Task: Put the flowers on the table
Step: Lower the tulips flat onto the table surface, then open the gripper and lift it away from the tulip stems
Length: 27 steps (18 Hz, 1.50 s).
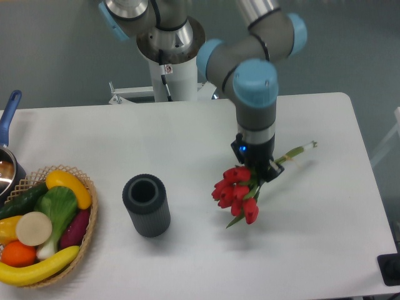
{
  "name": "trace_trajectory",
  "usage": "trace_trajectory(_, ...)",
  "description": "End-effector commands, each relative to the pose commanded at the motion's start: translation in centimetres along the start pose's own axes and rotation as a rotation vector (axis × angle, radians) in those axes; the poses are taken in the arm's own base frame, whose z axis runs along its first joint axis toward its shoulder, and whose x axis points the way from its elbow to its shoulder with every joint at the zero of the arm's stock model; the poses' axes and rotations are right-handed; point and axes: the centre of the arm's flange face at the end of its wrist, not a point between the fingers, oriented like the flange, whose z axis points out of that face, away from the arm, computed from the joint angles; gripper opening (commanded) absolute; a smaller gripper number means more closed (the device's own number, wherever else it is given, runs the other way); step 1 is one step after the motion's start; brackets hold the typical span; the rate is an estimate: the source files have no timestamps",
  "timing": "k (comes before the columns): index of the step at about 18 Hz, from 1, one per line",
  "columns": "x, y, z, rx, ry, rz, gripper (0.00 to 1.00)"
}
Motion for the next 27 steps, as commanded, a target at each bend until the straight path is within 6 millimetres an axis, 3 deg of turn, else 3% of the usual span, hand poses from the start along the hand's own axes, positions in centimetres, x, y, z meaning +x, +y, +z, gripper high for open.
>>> trace_trajectory(8,0.0,-0.2,3.0,-0.007,0.042,0.000,0.36)
trace_trajectory(10,-0.2,-0.3,2.9,-0.004,0.037,0.002,0.59)
trace_trajectory(12,-0.5,-0.3,2.6,0.000,0.031,0.002,0.76)
trace_trajectory(13,-0.6,-0.4,2.3,0.002,0.024,0.004,0.91)
trace_trajectory(14,-1.1,-0.3,1.8,0.004,0.010,0.000,1.00)
trace_trajectory(15,-1.4,-0.3,1.3,0.007,-0.003,-0.002,1.00)
trace_trajectory(18,-2.6,-0.2,-1.3,0.020,-0.057,-0.013,1.00)
trace_trajectory(20,-3.4,0.4,-5.1,0.036,-0.122,-0.030,1.00)
trace_trajectory(24,-3.7,3.3,-12.8,0.060,-0.235,-0.073,1.00)
trace_trajectory(25,-3.7,4.5,-14.8,0.091,-0.263,-0.090,1.00)
trace_trajectory(27,-3.8,8.1,-16.9,0.162,-0.252,-0.135,1.00)
